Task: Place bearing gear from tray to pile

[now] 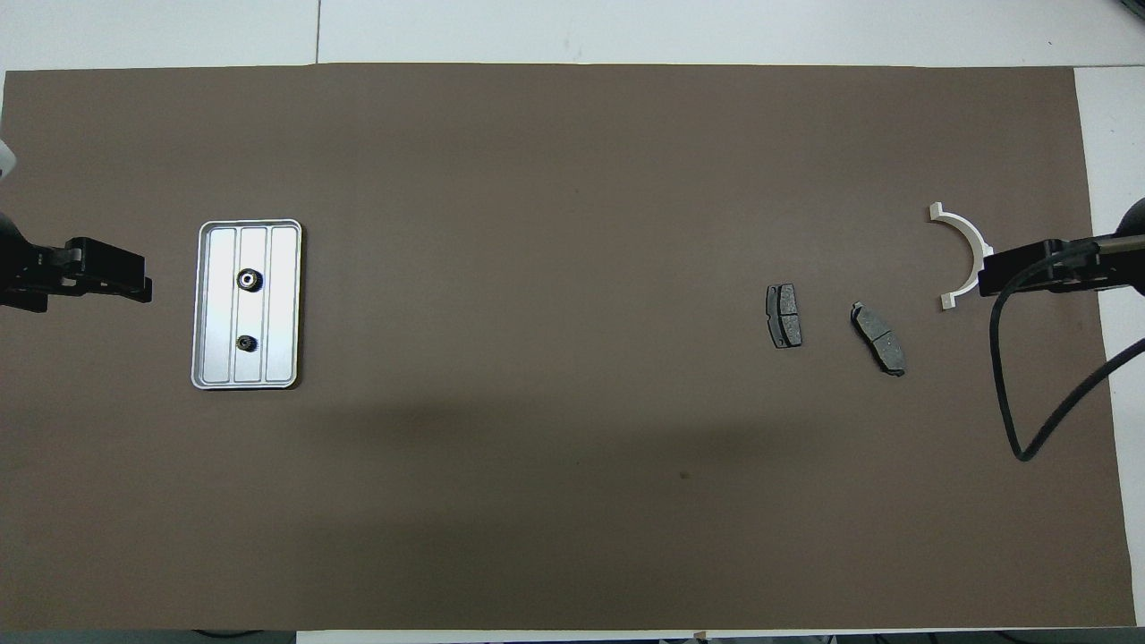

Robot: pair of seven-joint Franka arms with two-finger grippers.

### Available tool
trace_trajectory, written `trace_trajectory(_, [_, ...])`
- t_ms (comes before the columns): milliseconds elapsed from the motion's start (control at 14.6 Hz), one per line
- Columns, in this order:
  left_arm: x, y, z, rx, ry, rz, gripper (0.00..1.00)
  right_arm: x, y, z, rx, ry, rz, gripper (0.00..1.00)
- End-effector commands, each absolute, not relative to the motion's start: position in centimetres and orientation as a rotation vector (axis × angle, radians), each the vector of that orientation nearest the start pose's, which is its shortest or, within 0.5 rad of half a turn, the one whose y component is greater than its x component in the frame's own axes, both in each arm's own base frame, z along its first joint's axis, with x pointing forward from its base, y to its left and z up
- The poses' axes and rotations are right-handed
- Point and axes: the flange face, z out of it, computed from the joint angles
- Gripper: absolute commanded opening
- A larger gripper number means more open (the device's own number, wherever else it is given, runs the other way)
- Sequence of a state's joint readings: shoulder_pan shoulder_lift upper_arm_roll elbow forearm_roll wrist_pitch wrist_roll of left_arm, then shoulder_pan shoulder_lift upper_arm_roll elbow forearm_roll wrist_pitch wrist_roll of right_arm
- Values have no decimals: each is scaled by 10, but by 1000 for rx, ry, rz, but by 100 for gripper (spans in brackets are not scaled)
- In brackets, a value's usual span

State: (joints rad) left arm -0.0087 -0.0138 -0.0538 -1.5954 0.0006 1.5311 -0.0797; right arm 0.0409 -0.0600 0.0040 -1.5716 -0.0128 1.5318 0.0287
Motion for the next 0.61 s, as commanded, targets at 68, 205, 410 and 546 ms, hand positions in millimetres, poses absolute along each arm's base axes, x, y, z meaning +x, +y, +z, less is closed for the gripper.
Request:
trace_trajectory(68, [543, -34, 622, -3138, -41, 70, 100, 529, 24, 657, -3136, -8, -55, 100])
trace_trajectory(205, [541, -35, 619, -3137, -19, 82, 100, 529, 24, 657, -3136, -8, -55, 100])
trace_trajectory(410, [550, -32, 622, -3135, -38, -13, 100, 529, 24, 657, -3136, -5, -55, 100])
trace_trajectory(546, [547, -36, 620, -3135, -46, 16, 100, 529, 25, 657, -3136, -7, -55, 100])
